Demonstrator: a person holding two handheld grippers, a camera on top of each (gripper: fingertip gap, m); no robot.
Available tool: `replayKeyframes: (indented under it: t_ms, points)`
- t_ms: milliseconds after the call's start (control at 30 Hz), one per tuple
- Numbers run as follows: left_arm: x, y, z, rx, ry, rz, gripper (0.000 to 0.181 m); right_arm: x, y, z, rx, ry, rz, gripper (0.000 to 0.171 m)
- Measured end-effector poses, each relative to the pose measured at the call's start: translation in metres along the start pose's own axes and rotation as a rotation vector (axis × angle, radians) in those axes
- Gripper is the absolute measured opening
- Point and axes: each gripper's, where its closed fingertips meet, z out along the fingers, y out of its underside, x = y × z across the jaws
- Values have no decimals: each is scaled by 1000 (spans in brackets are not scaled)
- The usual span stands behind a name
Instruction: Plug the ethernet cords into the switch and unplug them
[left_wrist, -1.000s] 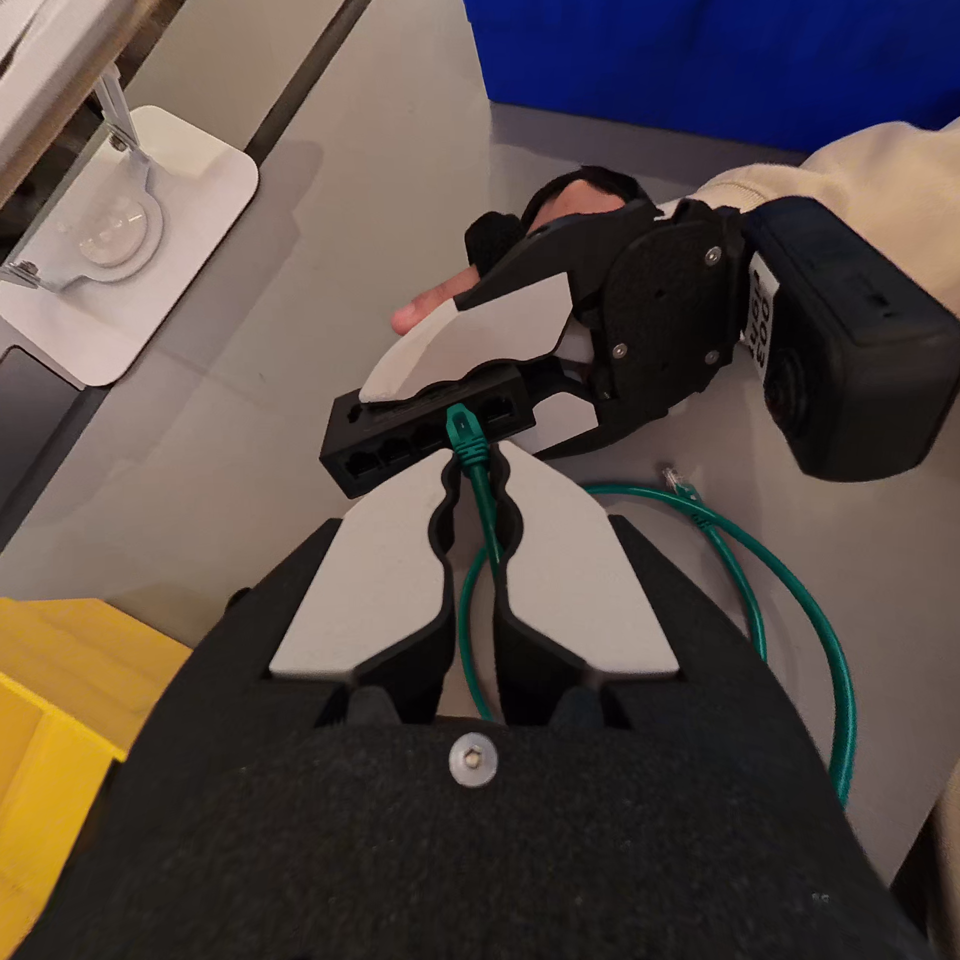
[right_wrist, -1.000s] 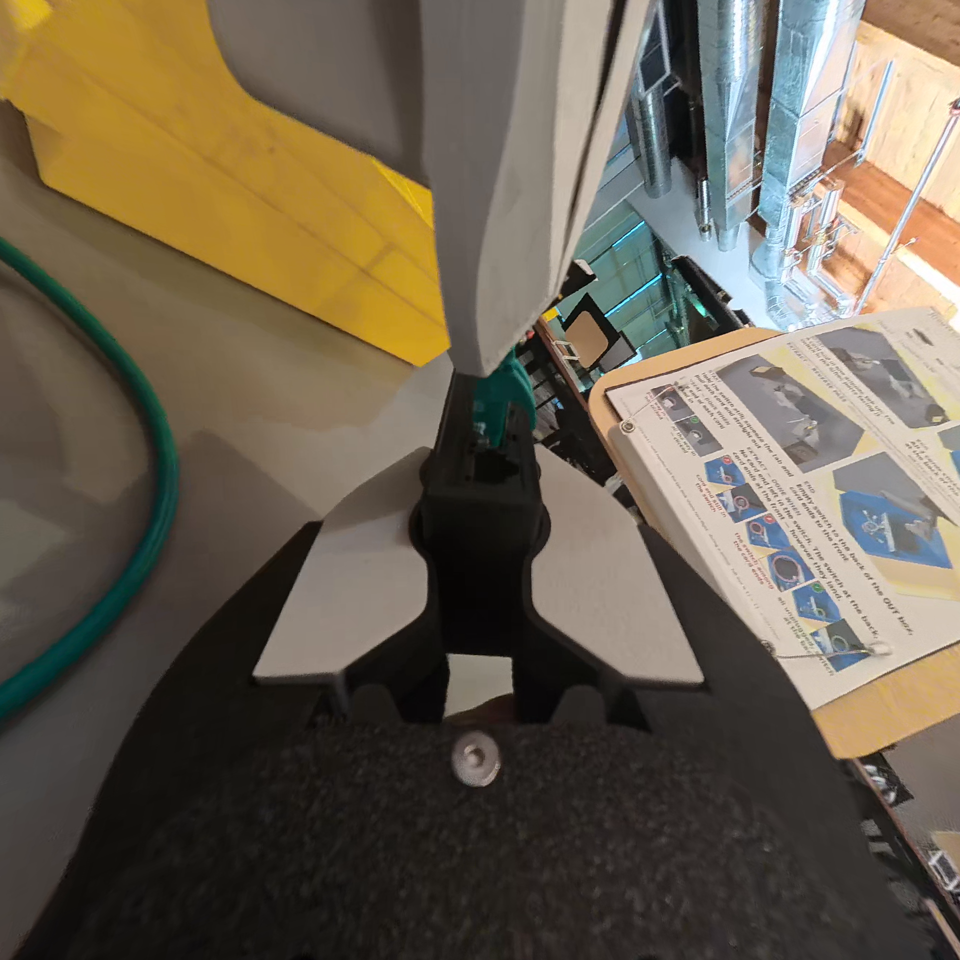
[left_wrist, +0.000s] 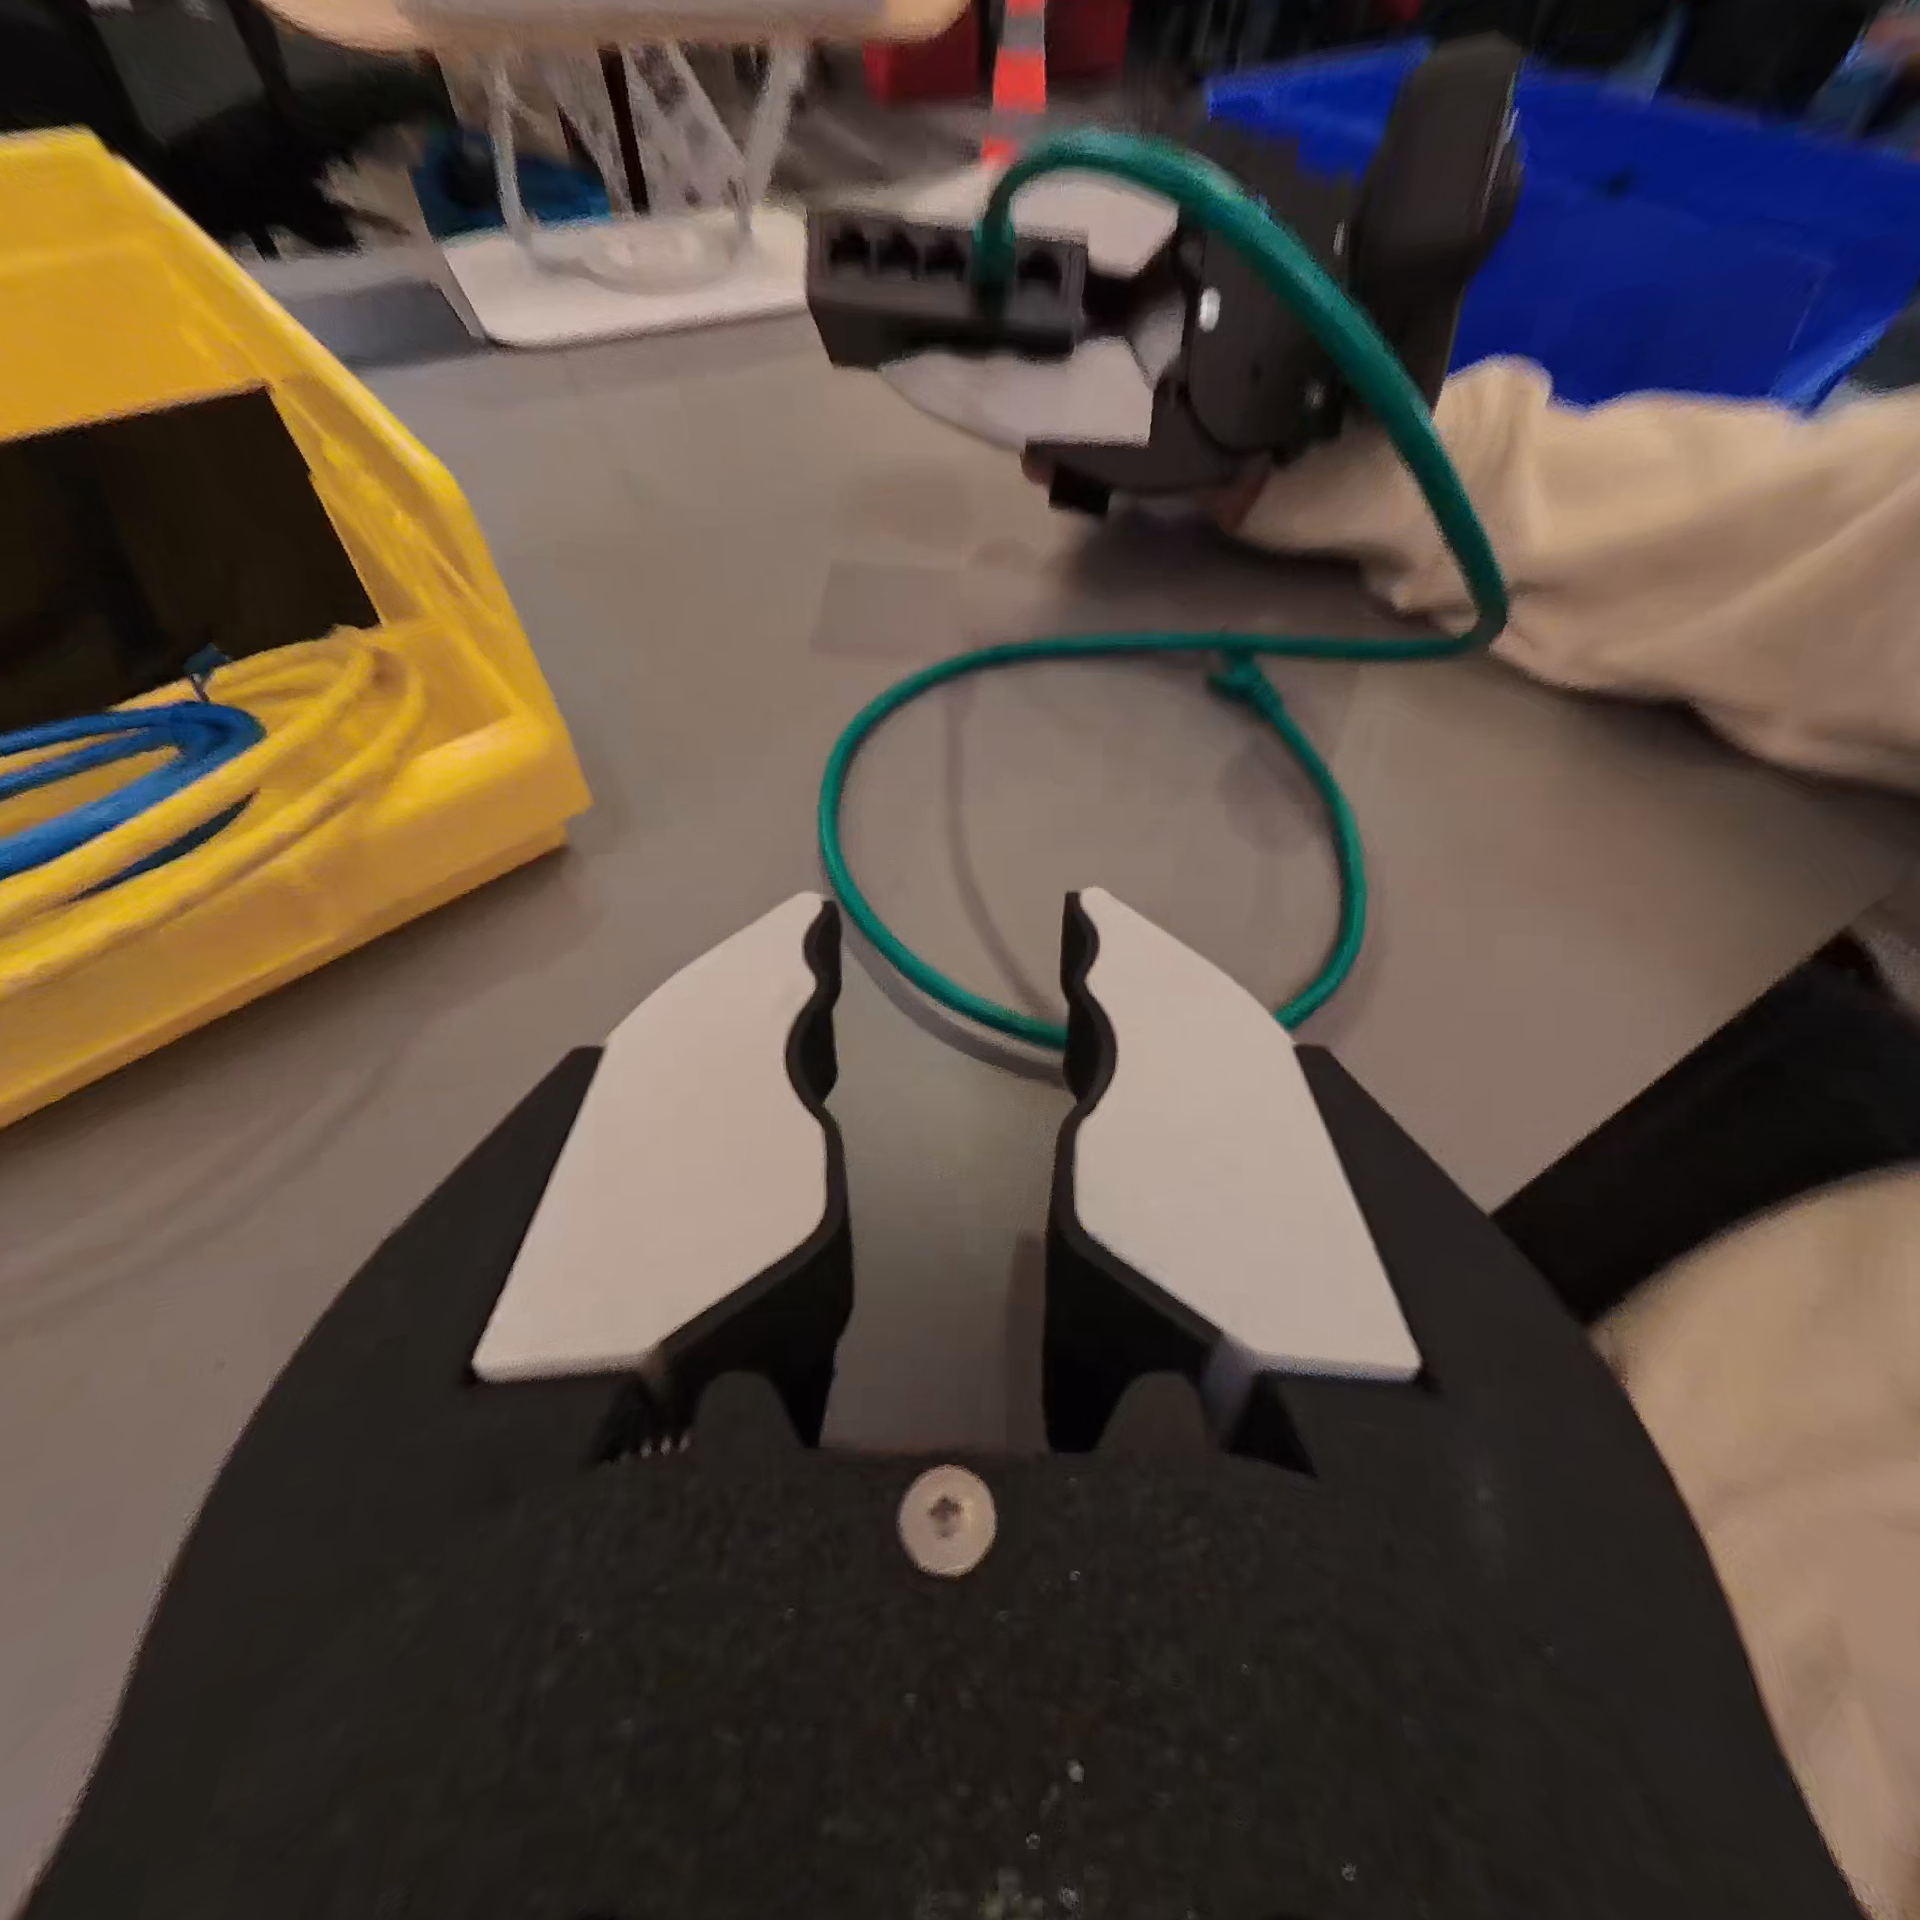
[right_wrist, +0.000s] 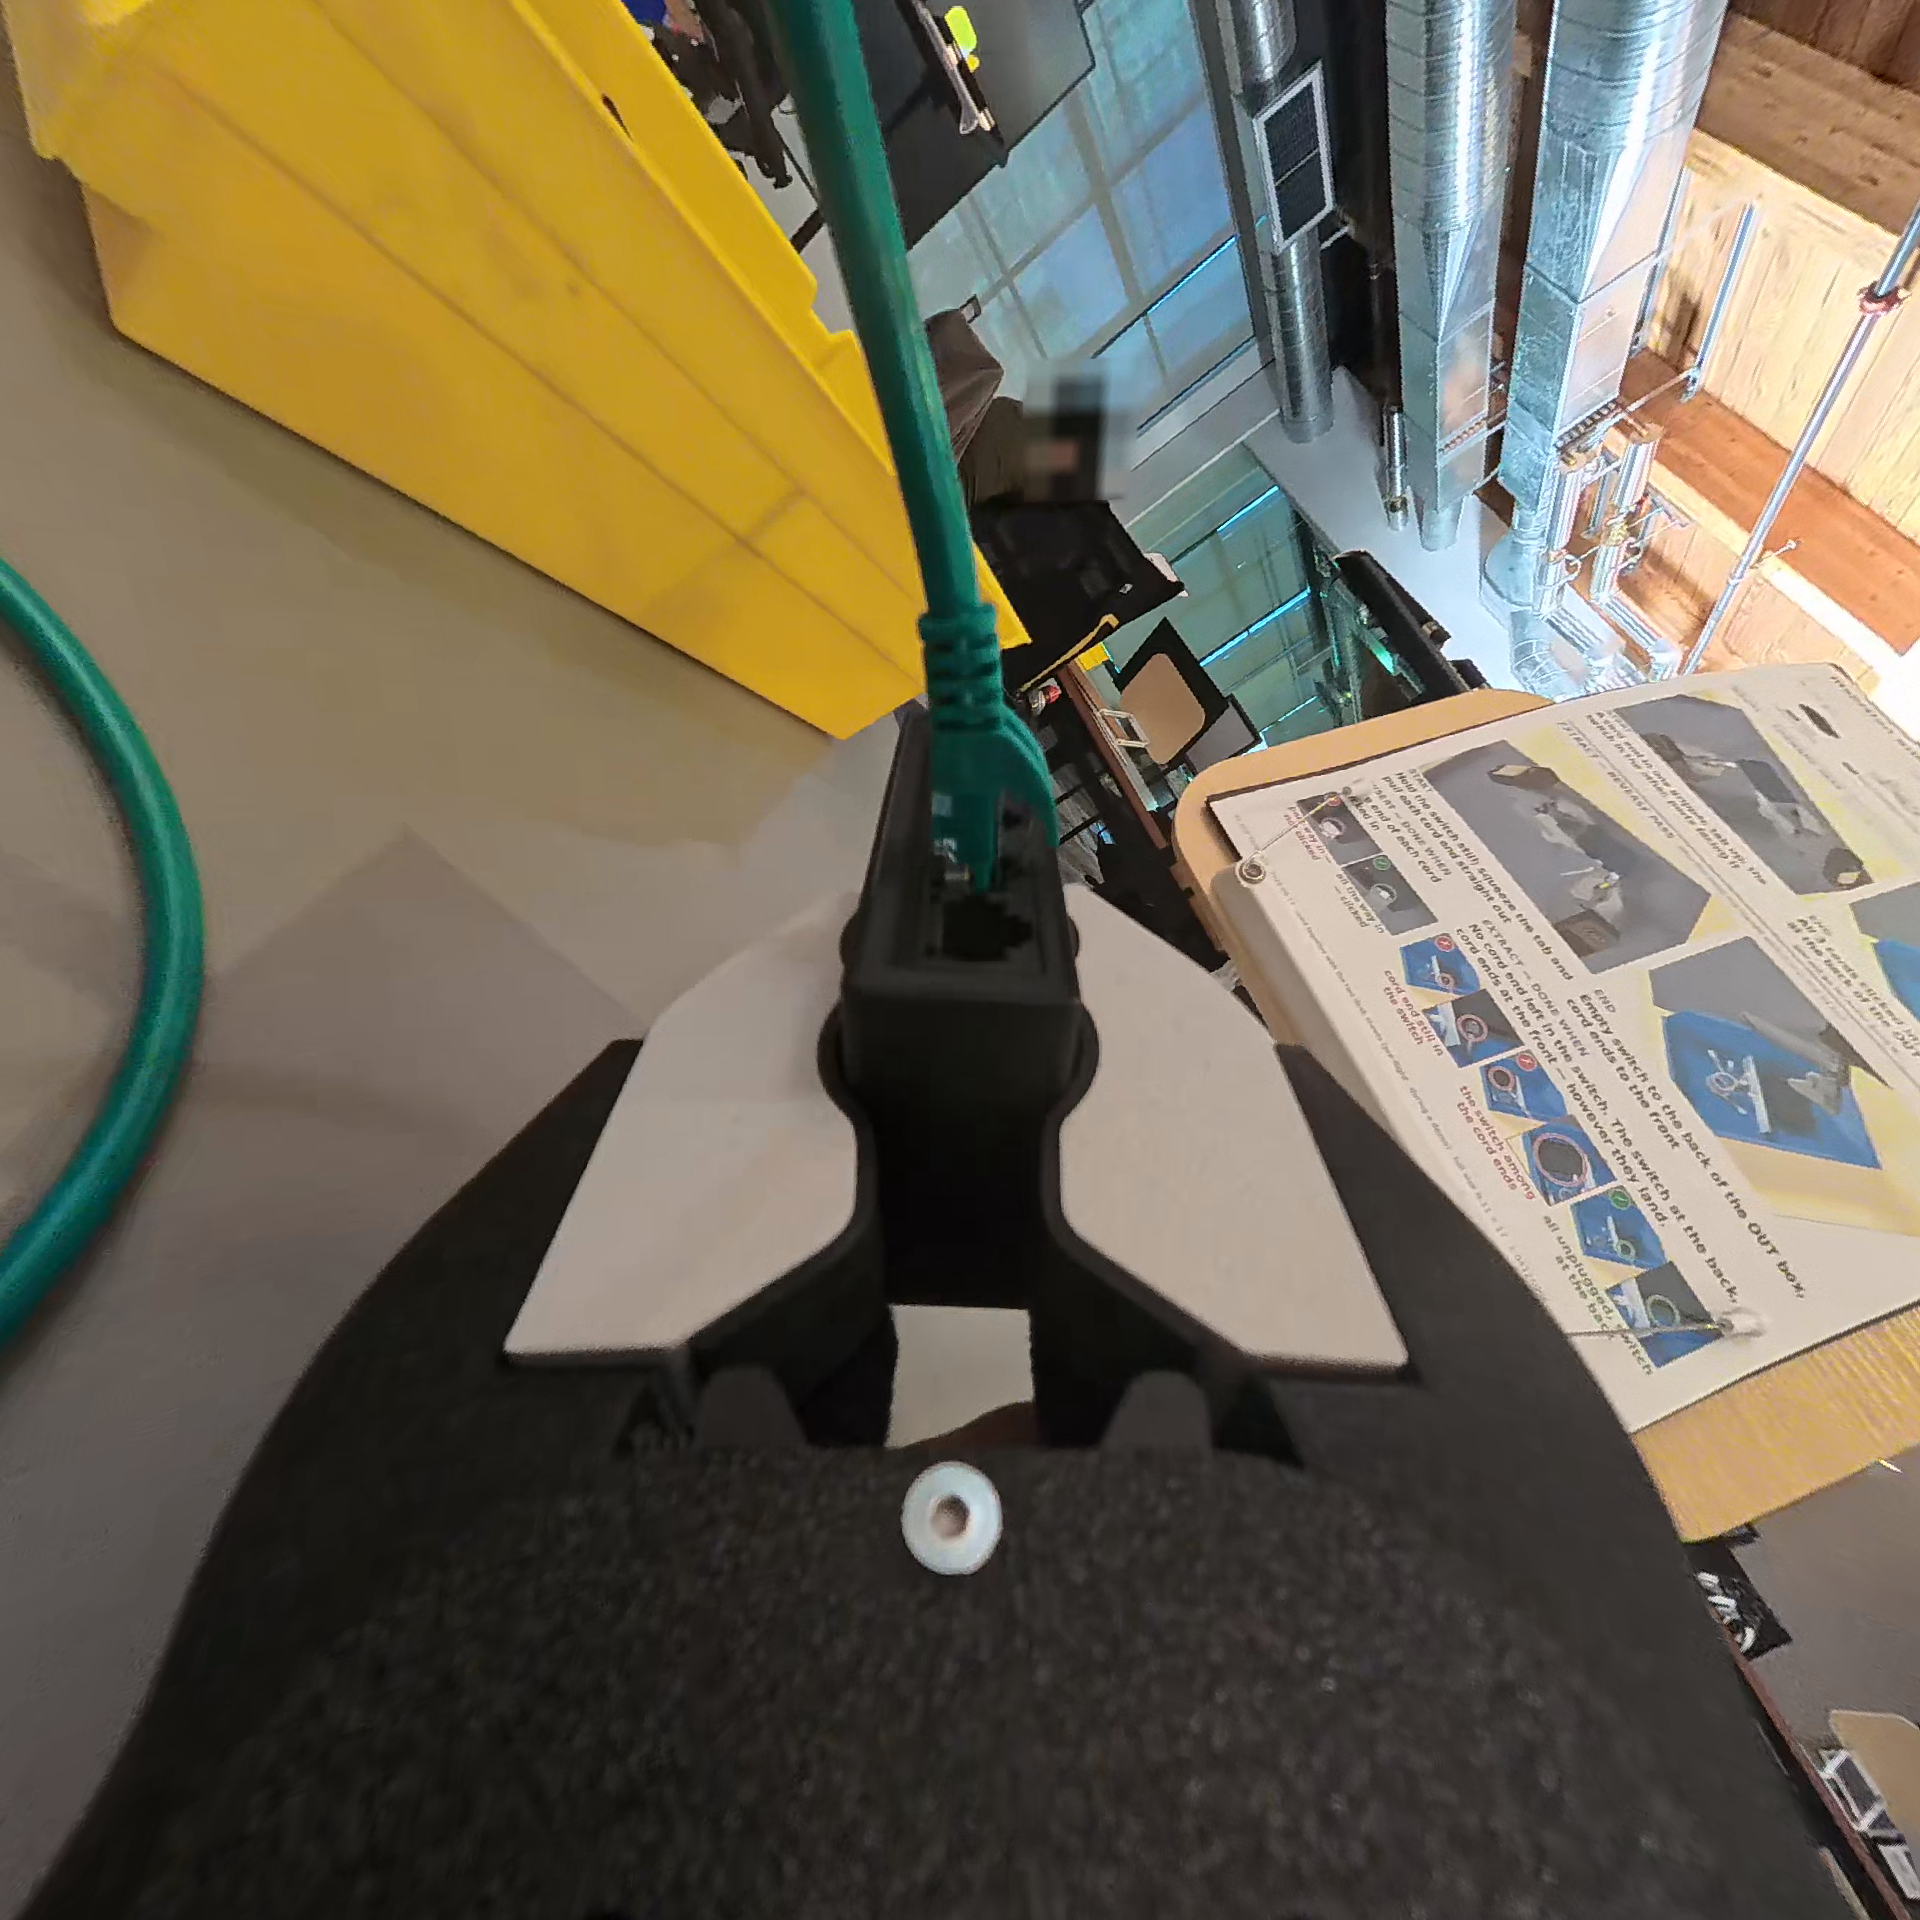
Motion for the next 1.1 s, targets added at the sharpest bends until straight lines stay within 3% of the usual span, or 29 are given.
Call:
replayKeyframes:
  t_ms: [67,400,600,700,833,967,1100]
  points:
    - [2,-6,-1,62,37,-47,41,-1,1,0,-5,-2,-2,30]
    - [-13,-8,-5,50,88,-129,41,-6,2,2,-19,-18,-22,30]
    - [-48,-11,-8,18,1,-174,36,-7,2,2,-19,-21,-26,30]
    - [-84,-28,-21,-18,61,-317,58,-9,2,2,-20,-29,-36,30]
    - [-149,-38,-33,-255,-23,17,52,-10,1,2,-18,-36,-30,30]
    - [-187,-38,-18,-529,66,226,51,-9,2,2,-16,-37,-15,30]
    - [-191,-6,-2,-866,262,349,51,-9,3,1,-23,-36,-13,30]
